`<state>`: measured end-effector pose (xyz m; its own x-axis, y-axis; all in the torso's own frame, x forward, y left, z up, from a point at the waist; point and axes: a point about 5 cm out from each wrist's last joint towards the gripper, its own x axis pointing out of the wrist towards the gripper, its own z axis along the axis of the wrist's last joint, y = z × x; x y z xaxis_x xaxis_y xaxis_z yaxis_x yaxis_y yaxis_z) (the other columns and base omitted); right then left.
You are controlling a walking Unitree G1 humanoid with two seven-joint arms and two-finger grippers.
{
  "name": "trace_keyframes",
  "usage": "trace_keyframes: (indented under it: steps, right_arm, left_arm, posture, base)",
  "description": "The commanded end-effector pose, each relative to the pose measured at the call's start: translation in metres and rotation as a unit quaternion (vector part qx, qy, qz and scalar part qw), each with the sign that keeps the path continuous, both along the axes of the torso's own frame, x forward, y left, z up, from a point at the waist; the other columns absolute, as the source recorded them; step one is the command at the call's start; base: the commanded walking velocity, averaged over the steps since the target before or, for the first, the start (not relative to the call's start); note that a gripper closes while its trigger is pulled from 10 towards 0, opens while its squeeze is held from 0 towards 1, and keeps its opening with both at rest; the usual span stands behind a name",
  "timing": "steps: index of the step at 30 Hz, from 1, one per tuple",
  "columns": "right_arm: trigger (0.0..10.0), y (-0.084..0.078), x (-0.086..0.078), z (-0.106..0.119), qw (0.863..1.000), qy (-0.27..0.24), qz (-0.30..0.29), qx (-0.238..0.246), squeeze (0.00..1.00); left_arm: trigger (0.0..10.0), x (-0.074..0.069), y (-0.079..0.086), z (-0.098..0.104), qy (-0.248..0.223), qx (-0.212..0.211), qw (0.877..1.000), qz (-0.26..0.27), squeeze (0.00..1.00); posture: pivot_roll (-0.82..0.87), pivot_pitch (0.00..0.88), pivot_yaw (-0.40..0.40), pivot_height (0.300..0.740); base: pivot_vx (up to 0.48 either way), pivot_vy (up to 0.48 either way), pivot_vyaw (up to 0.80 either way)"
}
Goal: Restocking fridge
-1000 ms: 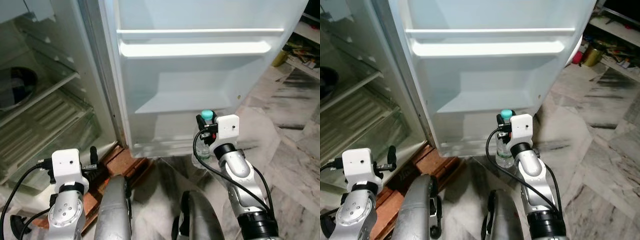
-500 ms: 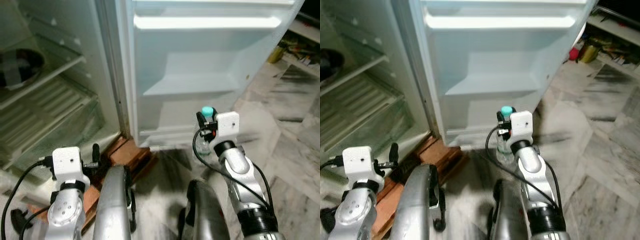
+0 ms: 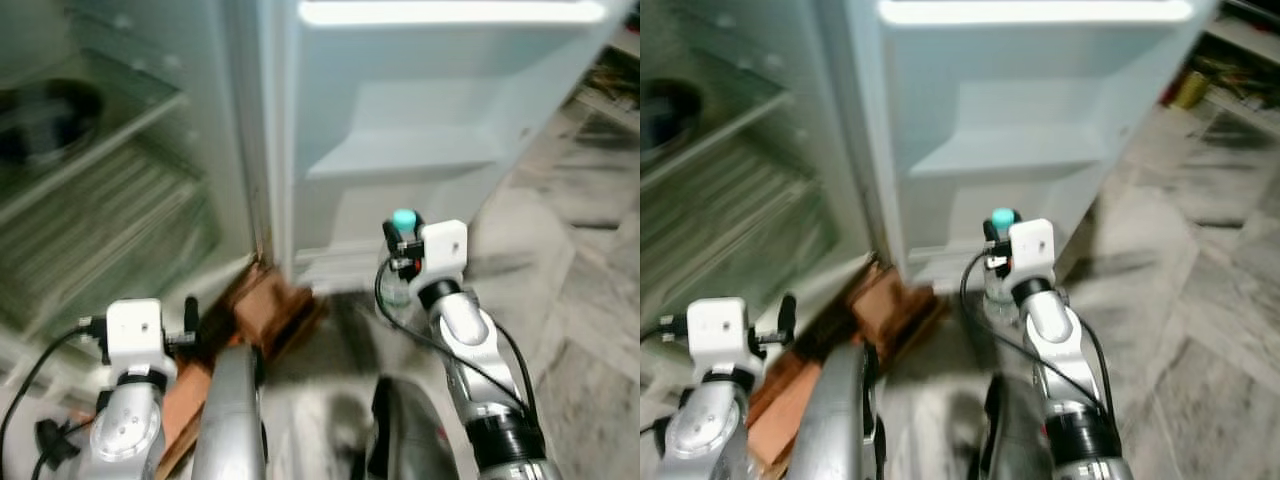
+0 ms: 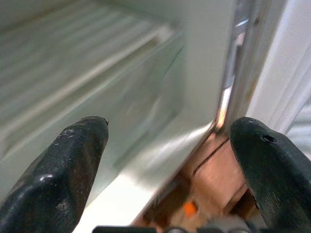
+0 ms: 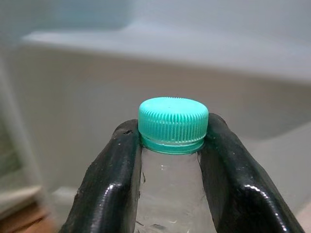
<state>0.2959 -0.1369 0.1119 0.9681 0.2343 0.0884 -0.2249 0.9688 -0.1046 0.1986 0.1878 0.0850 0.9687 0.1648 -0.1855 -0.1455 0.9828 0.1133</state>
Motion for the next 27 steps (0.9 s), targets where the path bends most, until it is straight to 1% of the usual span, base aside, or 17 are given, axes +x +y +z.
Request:
trace_keyframes:
  steps: [1, 8, 19, 27]
  right_arm:
    - [10.0, -0.0127, -0.0008, 0.0015, 1.000, -0.007, -0.022, -0.010, 0.00]
    - [10.0, -0.0134, 0.0015, 0.0034, 0.999, -0.014, -0.028, -0.014, 0.00]
    - [10.0, -0.0094, 0.0008, 0.0050, 0.999, -0.024, -0.014, -0.021, 0.00]
    - [10.0, -0.0059, 0.0056, 0.0078, 0.999, -0.036, 0.006, -0.033, 0.00]
  left_arm:
    - [10.0, 0.0032, -0.0095, 0.0017, -0.005, -0.002, 1.000, -0.018, 0.00]
    - [10.0, 0.0046, -0.0128, 0.0003, 0.002, 0.013, 0.999, -0.033, 0.00]
    - [10.0, 0.0054, -0.0117, 0.0013, -0.002, 0.019, 0.999, -0.032, 0.00]
    - [10.0, 0.0040, -0.0106, 0.0019, -0.002, 0.019, 1.000, -0.024, 0.00]
  posture:
    - [0.12, 0.165, -0.049, 0.585]
    - [0.12, 0.165, -0.043, 0.585]
    - [0.12, 0.167, -0.038, 0.585]
    - [0.13, 0.175, -0.034, 0.585]
  base:
    - [0.379, 0.000, 0.00]
    - [0.371, 0.000, 0.00]
    - [0.000, 0.000, 0.00]
    - [0.000, 0.000, 0.00]
